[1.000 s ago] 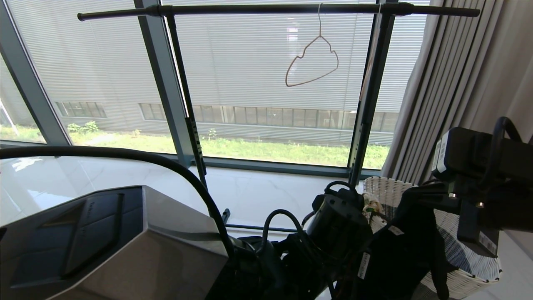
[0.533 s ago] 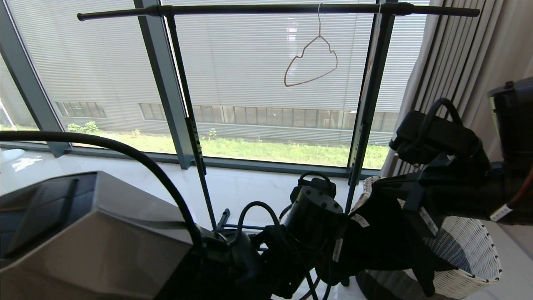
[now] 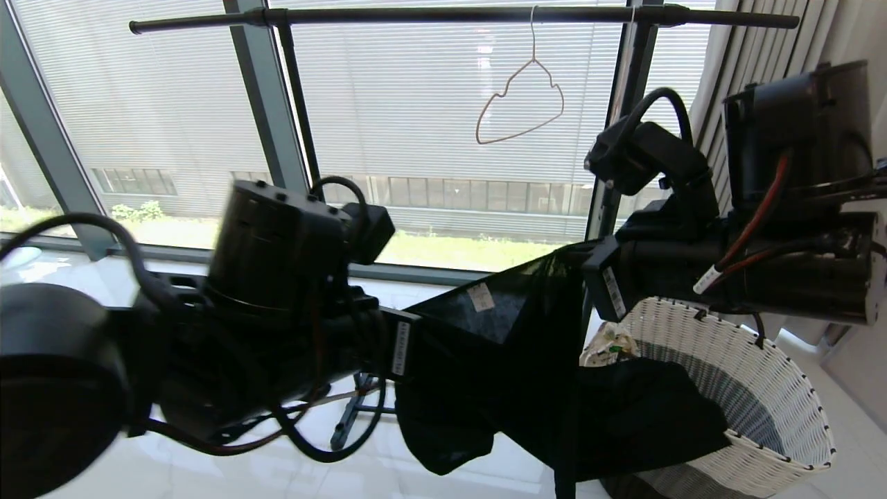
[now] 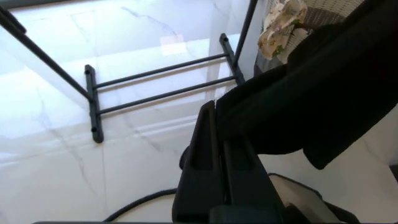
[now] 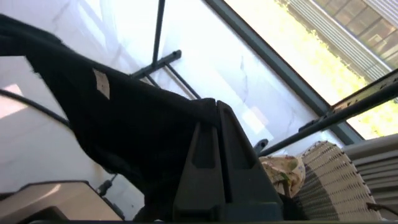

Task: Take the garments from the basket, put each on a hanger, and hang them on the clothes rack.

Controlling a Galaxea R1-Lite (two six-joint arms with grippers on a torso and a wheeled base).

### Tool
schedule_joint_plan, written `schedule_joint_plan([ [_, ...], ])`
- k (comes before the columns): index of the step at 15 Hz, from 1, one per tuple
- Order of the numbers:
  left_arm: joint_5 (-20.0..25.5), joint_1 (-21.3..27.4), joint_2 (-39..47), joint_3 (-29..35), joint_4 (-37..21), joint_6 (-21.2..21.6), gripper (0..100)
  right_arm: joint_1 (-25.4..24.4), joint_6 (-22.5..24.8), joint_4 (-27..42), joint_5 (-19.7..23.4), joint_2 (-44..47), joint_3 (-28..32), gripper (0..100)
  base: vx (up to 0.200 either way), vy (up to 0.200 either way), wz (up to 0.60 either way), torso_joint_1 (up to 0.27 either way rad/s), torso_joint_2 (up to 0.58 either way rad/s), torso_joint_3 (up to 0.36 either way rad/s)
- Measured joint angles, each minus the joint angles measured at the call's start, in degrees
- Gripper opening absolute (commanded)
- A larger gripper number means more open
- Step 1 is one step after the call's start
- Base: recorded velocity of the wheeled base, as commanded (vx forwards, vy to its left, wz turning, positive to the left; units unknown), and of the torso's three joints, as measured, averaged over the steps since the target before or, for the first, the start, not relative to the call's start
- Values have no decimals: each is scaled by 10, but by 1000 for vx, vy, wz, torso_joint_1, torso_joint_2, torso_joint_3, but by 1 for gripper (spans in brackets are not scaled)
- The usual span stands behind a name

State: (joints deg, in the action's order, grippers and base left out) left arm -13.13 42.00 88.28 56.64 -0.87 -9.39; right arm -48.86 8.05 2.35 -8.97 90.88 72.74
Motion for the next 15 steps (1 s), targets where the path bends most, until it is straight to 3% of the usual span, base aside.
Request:
schedule_joint_plan([
  [2, 2, -18, -55, 44, -94, 25, 0, -1, -6, 1, 0, 6, 23, 0, 0, 0, 0, 0, 0, 0],
  [5, 3, -24, -94, 137, -162, 69, 0, 4, -7, 7, -1, -5, 27, 0, 0, 0, 0, 0, 0, 0],
  [8, 6, -15, -96, 180, -171, 170, 0, 28, -6, 37, 0, -38, 13, 0, 0, 0, 0, 0, 0, 0],
  [9, 9, -8, -95, 187, -171, 182, 0, 40, -6, 50, 2, -53, 7, 0, 0, 0, 0, 0, 0, 0],
  [15, 6, 55, -47, 289, -171, 190, 0, 79, -2, 106, 1, -129, 21, 0, 0, 0, 0, 0, 0, 0],
])
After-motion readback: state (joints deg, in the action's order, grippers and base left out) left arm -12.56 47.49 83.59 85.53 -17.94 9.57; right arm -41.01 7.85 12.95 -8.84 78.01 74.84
